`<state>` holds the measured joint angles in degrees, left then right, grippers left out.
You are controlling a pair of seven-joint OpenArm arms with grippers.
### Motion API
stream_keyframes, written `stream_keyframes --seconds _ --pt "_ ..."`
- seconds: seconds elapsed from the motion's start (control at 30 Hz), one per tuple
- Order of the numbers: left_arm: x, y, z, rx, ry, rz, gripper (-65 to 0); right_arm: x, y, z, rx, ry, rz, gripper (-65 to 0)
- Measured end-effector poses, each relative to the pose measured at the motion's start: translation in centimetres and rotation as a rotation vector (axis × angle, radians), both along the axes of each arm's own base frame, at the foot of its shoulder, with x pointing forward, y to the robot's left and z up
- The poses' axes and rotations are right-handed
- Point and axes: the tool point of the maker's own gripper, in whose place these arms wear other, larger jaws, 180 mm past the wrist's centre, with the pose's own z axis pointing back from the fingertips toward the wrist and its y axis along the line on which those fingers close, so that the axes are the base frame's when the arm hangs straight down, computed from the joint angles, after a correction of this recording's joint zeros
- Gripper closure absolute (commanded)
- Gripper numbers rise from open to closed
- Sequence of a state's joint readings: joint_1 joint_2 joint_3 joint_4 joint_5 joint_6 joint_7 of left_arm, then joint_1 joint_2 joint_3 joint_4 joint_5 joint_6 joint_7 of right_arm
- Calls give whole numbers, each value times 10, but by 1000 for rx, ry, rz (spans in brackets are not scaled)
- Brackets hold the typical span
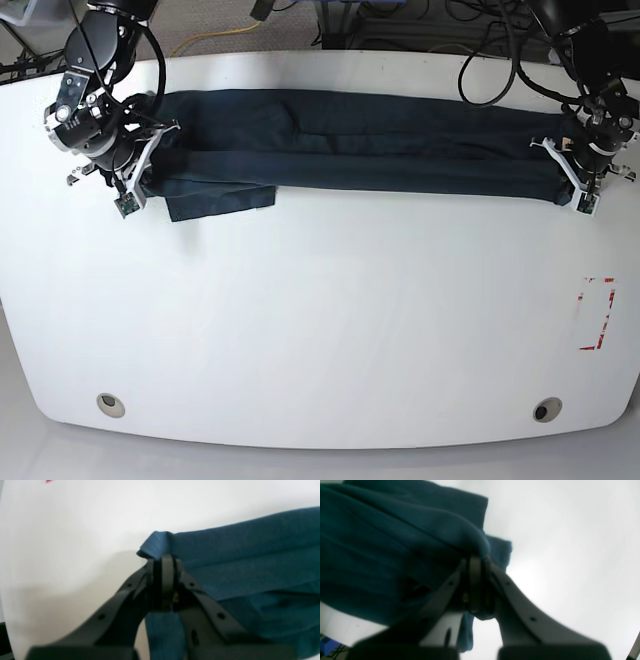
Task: Fold the T-shirt properly
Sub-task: 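Lift the hem with both grippers and fold it over onto the collar edge, then regrasp the folded strip end with the right gripper and tuck it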
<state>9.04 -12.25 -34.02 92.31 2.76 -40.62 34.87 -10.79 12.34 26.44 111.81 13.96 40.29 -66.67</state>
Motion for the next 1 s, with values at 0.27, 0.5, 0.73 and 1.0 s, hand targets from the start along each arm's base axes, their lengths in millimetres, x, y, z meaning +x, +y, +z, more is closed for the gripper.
stream_keyframes --seconds 0.27,0.5,0.73,1.0 --pt "-28 4 -16 22 80 -10 -286 -25 0 -17 5 68 -17 -212" --pt "-40 9 -18 42 105 -7 -460 -50 -40 -15 -12 84 -166 -412" --pt "-18 15 55 139 -93 -6 -451 -31 -41 9 107 -38 -184 -412" --pt "-15 -18 51 106 -42 -55 -451 3 -36 15 154 -39 -177 -400"
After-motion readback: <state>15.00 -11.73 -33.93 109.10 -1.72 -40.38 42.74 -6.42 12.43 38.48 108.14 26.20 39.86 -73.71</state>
